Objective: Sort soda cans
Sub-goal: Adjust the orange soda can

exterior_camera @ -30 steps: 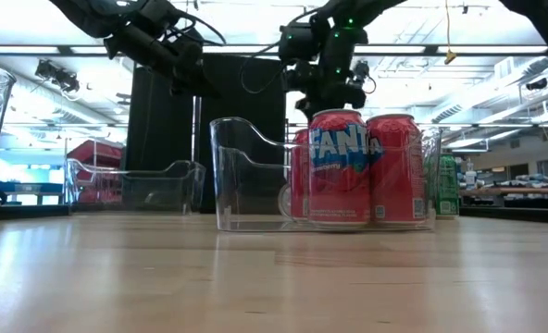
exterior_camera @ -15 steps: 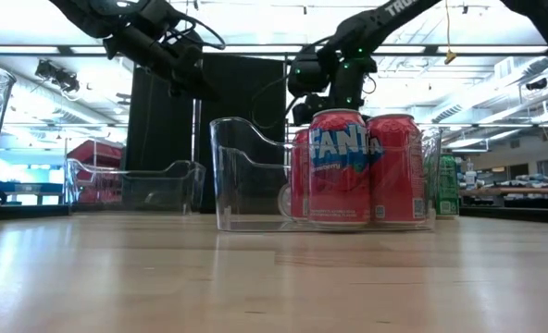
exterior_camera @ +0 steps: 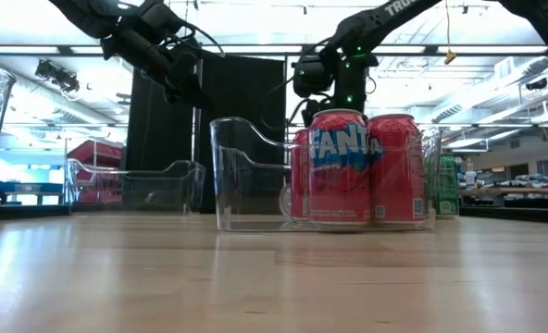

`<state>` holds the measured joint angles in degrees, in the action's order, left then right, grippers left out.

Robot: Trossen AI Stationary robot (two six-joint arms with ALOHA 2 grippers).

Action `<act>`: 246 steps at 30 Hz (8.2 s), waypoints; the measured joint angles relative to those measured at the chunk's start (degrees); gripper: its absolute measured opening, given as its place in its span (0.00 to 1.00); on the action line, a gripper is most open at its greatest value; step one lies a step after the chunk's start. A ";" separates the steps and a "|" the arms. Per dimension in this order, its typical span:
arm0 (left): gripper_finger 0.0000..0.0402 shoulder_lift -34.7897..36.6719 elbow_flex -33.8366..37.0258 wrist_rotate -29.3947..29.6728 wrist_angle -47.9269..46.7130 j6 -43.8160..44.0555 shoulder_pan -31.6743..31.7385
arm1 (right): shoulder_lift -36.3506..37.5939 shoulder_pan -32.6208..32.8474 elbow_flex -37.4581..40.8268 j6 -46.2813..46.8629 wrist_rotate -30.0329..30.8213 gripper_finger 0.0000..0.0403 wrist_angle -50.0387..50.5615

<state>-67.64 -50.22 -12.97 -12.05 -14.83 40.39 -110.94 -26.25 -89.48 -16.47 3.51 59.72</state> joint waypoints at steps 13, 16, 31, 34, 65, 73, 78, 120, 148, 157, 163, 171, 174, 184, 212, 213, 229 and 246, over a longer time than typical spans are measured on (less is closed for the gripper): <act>0.01 -0.02 7.80 -1.27 6.95 0.41 -0.06 | -1.20 4.95 0.01 -17.27 -9.87 0.48 -8.75; 0.01 -0.02 8.63 -1.29 7.59 0.42 -0.08 | -2.06 5.43 -0.10 -17.72 -11.19 0.60 -10.35; 0.01 -0.04 8.94 -0.65 7.59 -0.24 -0.82 | -7.64 4.31 -3.97 -8.59 -11.24 0.60 -11.69; 0.01 -0.04 8.94 -0.66 7.56 -0.24 -0.82 | -8.08 3.21 -6.42 -3.78 -9.63 0.60 -9.58; 0.01 -0.04 8.94 -0.70 6.20 -0.02 -0.82 | -12.25 3.47 -8.09 -12.39 -9.73 0.63 -7.84; 0.01 -0.04 8.94 -0.68 6.24 -0.02 -0.82 | -12.71 3.77 -12.99 -10.46 -9.33 0.33 -5.96; 0.01 -0.04 8.94 -0.64 6.29 0.00 -0.82 | -13.24 3.80 -18.93 -8.88 -10.02 0.15 -3.68; 0.01 -0.04 8.94 1.28 4.85 0.02 -0.78 | -8.27 13.92 -28.55 9.08 -6.34 0.00 30.42; 0.01 -0.04 8.94 1.55 4.89 1.65 -0.80 | -6.07 15.57 -17.71 5.19 -12.90 0.00 15.46; 0.01 -0.04 8.94 1.79 4.87 2.01 -0.80 | -6.07 16.24 -17.60 9.68 -5.81 0.00 25.72; 0.01 -0.04 8.94 1.82 4.89 2.86 -0.80 | -5.90 17.24 -17.60 14.23 -4.57 0.00 30.50; 0.01 -0.04 8.94 1.82 4.98 2.98 -0.78 | -3.17 18.77 -17.60 22.03 -4.84 0.00 30.44; 0.01 -0.04 8.94 1.82 4.93 3.06 -0.80 | -1.76 19.23 -17.60 22.78 -4.84 0.00 30.41; 0.01 -0.02 8.94 1.82 5.09 3.37 -0.80 | -0.41 17.72 -16.48 18.90 -3.80 0.00 22.33; 0.01 -0.02 8.94 1.82 5.33 5.02 -0.80 | 3.03 19.41 -6.32 29.49 -8.76 0.00 30.35; 0.01 -0.02 8.94 1.82 5.40 5.02 -0.80 | 3.75 19.55 -5.60 29.79 -8.73 0.00 30.39; 0.00 -3.41 -0.99 -6.78 3.31 0.71 -10.99 | 33.34 27.03 13.49 50.95 3.87 0.00 18.12; 0.00 -36.27 -27.02 -11.78 7.93 0.15 -25.25 | 47.99 31.31 44.39 74.44 5.02 0.00 3.52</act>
<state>-103.91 -77.24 -24.75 -4.11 -14.68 15.15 -62.95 5.06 -45.10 57.97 8.53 63.24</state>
